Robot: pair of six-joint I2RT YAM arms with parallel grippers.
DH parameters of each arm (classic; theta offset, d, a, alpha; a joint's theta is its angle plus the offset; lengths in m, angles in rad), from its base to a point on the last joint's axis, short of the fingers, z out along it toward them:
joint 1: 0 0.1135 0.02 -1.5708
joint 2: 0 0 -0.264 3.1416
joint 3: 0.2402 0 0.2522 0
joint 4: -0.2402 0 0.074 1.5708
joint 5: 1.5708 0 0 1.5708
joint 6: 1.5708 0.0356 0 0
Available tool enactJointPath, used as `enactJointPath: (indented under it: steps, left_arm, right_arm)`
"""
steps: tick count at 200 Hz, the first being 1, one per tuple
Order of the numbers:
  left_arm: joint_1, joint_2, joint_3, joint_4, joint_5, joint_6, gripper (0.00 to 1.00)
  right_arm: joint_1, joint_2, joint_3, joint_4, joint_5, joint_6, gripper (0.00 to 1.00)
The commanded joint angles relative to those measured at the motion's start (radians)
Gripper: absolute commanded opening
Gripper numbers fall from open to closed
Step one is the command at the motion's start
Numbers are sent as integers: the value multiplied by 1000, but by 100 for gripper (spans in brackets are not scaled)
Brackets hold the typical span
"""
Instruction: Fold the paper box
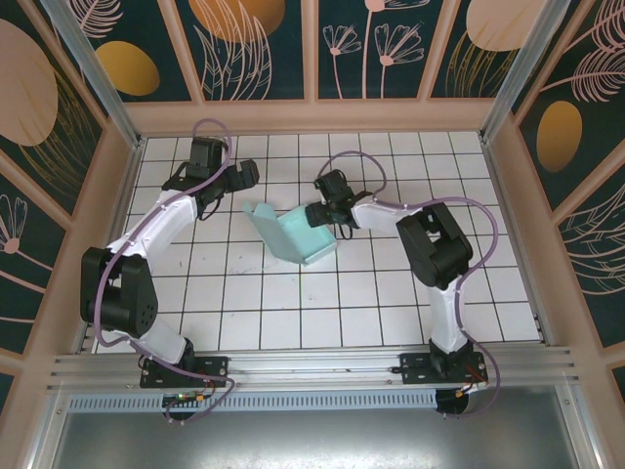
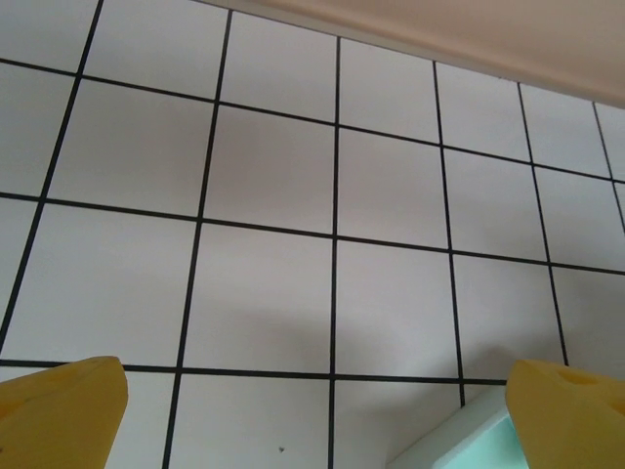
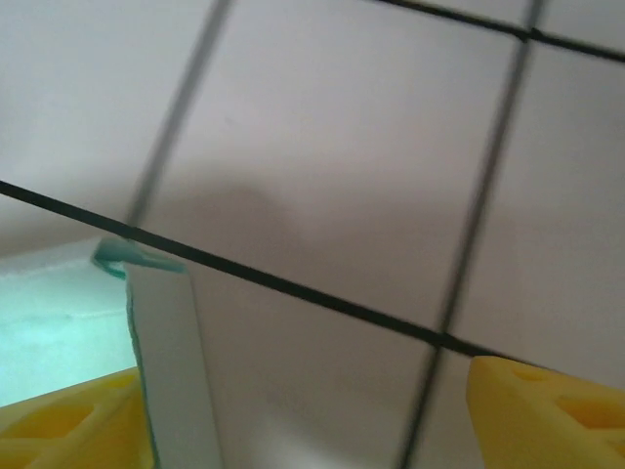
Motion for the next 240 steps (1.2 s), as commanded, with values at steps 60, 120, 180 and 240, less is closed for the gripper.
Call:
enactJointPath:
  steps: [60,120,180,240]
  left_arm:
    - [-1,54,1,78,111,-33,99]
    - [-1,70,-12,119,200,-30,98]
    - [-1,26,-65,108,204,3,99]
    - [-1,9,-86,95,188,32,99]
  right_arm:
    - [-64,-364,-414,83,-41,151,77]
    - [-173,-500,-420,68,-252,-111,79]
    - [-178,-297,-141,-205,-457,-698,75]
    - [-181,-69,132,-457,-295,-858,47]
